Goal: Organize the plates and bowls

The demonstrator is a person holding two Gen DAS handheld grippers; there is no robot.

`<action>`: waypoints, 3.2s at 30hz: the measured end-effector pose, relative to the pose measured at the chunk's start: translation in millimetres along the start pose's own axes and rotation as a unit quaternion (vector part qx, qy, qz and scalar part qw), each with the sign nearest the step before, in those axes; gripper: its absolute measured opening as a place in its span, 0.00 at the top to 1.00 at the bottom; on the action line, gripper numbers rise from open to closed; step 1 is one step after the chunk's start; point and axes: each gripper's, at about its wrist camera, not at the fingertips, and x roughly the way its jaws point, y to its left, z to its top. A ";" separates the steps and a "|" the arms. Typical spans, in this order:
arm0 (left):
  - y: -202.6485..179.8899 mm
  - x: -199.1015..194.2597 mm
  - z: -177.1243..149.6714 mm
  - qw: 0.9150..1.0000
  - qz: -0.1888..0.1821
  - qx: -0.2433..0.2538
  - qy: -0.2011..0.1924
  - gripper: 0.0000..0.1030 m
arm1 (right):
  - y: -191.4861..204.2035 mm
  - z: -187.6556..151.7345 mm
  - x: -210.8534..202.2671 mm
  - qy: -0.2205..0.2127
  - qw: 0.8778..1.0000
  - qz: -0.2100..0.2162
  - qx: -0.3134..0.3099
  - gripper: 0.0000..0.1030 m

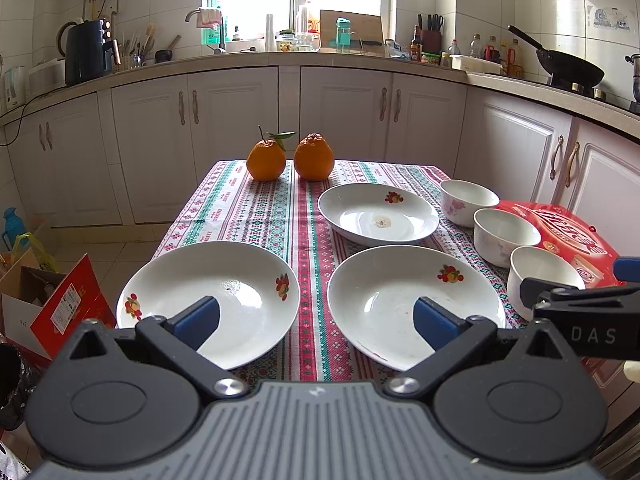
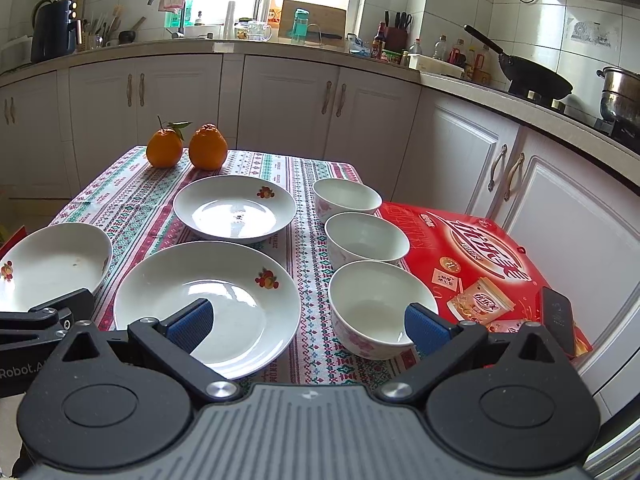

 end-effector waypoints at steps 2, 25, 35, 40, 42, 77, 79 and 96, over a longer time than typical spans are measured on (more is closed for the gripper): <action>0.0 0.0 -0.1 1.000 0.000 0.000 0.000 0.01 | 0.3 0.0 0.3 0.000 1.000 -0.001 -0.001 0.00; 0.0 0.0 0.1 1.000 0.000 0.000 0.001 0.01 | -0.3 0.4 0.0 0.000 1.000 -0.004 -0.002 0.00; 0.1 0.1 0.4 1.000 0.000 0.000 0.000 0.01 | -0.3 0.4 0.0 -0.001 1.000 -0.004 -0.002 0.00; -0.1 -0.1 0.6 1.000 0.001 0.000 0.000 0.01 | -0.5 0.4 -0.1 -0.001 1.000 -0.004 -0.003 0.00; -0.1 -0.1 0.6 1.000 0.001 0.000 0.000 0.01 | -0.4 0.6 0.0 0.000 1.000 -0.004 -0.003 0.00; 105.4 25.8 -16.6 0.997 0.005 0.056 0.054 0.01 | 44.1 86.6 65.5 -0.006 0.958 0.280 -0.061 0.00; 109.8 30.5 -22.7 0.996 0.001 0.063 0.070 0.01 | 56.8 90.0 75.8 0.011 0.948 0.311 -0.067 0.00; 135.3 74.7 -40.1 0.987 -0.055 0.070 0.136 0.00 | 128.1 89.5 134.8 0.097 0.922 0.347 -0.143 0.00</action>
